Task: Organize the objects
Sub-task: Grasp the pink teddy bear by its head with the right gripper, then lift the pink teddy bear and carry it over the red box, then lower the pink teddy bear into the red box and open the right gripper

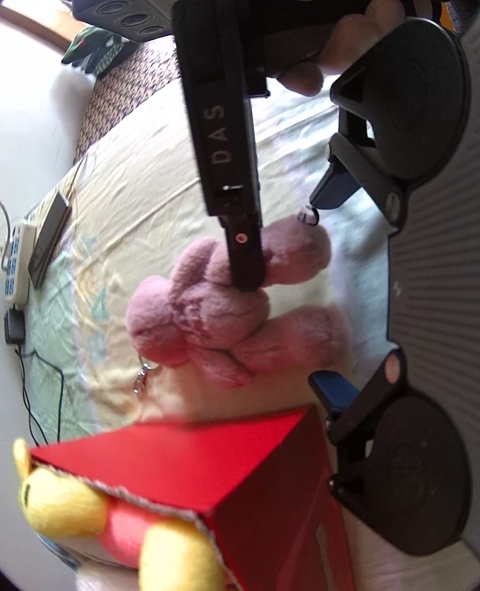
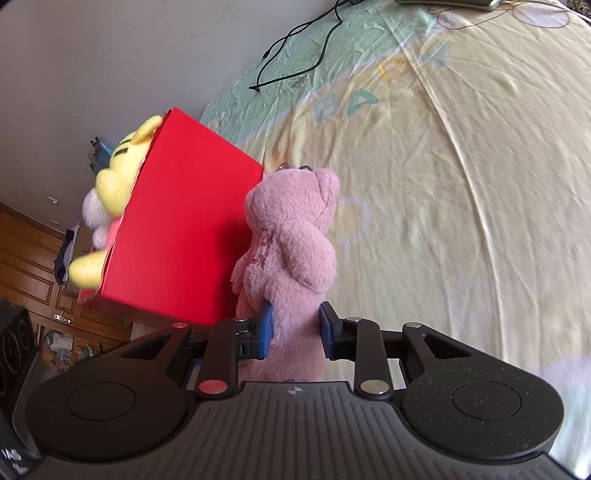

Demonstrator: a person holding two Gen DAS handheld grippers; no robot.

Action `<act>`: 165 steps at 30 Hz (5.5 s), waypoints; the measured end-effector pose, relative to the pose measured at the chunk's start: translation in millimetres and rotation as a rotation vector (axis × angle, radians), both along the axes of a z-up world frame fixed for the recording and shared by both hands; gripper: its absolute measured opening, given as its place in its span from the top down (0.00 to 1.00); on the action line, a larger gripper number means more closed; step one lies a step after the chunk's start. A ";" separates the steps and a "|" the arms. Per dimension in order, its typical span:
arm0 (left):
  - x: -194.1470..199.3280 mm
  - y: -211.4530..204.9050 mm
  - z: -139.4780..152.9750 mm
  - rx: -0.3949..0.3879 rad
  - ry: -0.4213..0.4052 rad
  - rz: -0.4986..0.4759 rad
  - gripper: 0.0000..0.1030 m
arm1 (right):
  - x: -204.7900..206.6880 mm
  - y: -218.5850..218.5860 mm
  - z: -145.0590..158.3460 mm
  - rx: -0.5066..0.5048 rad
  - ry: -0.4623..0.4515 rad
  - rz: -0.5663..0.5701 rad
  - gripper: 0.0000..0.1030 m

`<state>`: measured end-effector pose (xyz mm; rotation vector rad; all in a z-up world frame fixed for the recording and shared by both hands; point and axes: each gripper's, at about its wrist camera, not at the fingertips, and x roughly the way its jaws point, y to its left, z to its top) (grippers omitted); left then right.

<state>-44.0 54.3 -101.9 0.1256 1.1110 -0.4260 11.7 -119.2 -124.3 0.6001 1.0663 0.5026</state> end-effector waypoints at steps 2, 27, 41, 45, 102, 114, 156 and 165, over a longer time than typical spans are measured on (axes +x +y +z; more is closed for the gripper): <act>-5.3 -3.9 0.5 -0.011 -0.001 -0.025 0.08 | -5.6 -4.5 -0.8 -0.002 0.002 -0.004 0.73; 18.4 -41.3 -17.1 -0.048 0.039 -0.077 0.07 | -19.1 -54.2 -11.1 0.087 0.065 -0.143 0.54; 22.0 -50.5 -22.4 -0.007 0.031 -0.083 0.06 | -5.0 -43.4 -14.6 0.135 0.090 -0.077 0.59; 16.5 -48.7 -19.1 -0.023 0.040 -0.086 0.07 | -12.6 -44.9 -11.1 0.143 0.083 -0.064 0.61; 13.2 227.4 146.5 -0.071 -0.517 0.144 0.07 | 12.0 227.5 164.7 0.123 -0.508 0.184 0.63; 56.9 269.1 95.3 -0.063 -0.378 0.151 0.09 | 36.1 272.2 127.9 0.030 -0.433 0.153 0.63; 63.5 259.4 82.4 0.097 -0.232 0.216 0.08 | 12.9 237.0 114.1 0.000 -0.318 -0.099 0.48; 49.1 240.1 95.5 0.158 -0.244 0.280 0.07 | -0.8 220.6 122.7 -0.038 -0.335 -0.085 0.48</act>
